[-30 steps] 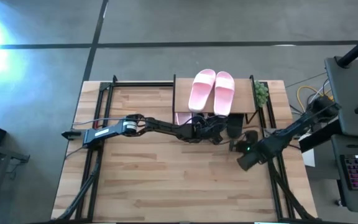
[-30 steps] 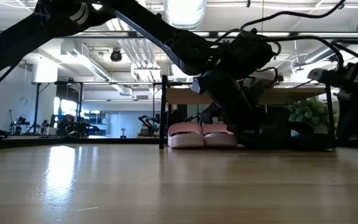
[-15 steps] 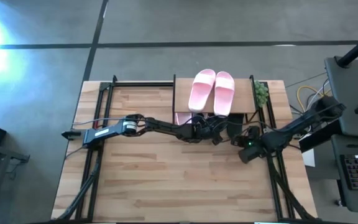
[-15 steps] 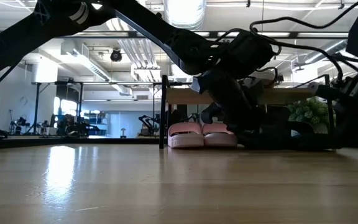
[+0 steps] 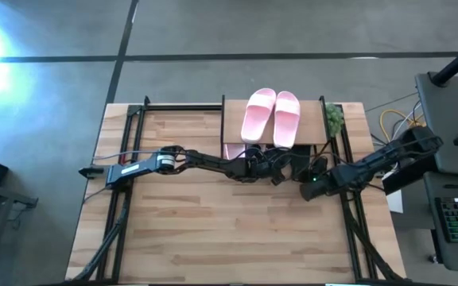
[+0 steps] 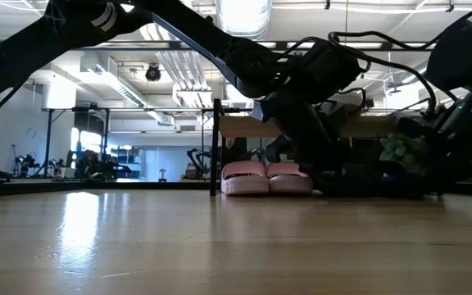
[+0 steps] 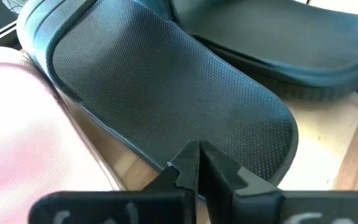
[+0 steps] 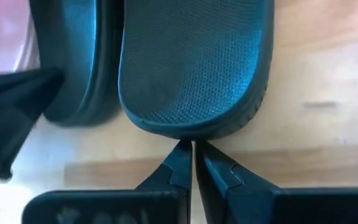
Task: Pick and place slides into the shelf
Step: Adjust the pair of slippers
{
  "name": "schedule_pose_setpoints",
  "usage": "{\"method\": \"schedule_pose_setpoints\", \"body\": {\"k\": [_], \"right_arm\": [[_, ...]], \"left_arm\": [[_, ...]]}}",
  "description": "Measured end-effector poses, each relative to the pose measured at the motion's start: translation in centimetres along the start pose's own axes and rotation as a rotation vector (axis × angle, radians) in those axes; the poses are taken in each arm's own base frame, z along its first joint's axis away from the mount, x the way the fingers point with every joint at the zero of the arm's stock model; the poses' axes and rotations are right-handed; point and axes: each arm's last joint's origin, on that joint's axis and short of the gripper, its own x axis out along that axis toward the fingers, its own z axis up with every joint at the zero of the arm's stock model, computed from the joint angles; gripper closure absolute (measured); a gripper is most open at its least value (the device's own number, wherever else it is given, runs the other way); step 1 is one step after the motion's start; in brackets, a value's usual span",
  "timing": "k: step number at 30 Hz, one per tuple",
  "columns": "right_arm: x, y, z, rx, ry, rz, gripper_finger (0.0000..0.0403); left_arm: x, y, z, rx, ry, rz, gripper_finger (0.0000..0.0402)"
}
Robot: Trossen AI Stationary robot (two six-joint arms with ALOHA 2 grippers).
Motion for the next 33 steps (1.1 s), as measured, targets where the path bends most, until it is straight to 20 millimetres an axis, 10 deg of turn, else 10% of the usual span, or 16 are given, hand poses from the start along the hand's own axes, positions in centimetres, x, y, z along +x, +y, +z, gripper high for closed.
{"method": "schedule_pose_setpoints", "body": {"k": [24, 33], "right_arm": [[0.7, 0.4, 1.3, -0.049, -0.094, -0.017, 0.039], [-1.0, 3.5, 1.1, -0.179, -0.067, 0.056, 0.039]], "left_arm": [[-0.4, -0.1, 0.5, 0.071, -0.008, -0.011, 0.0402], [-2.6, -0.1, 2.9, 0.096, -0.058, -0.032, 0.0402]]}}
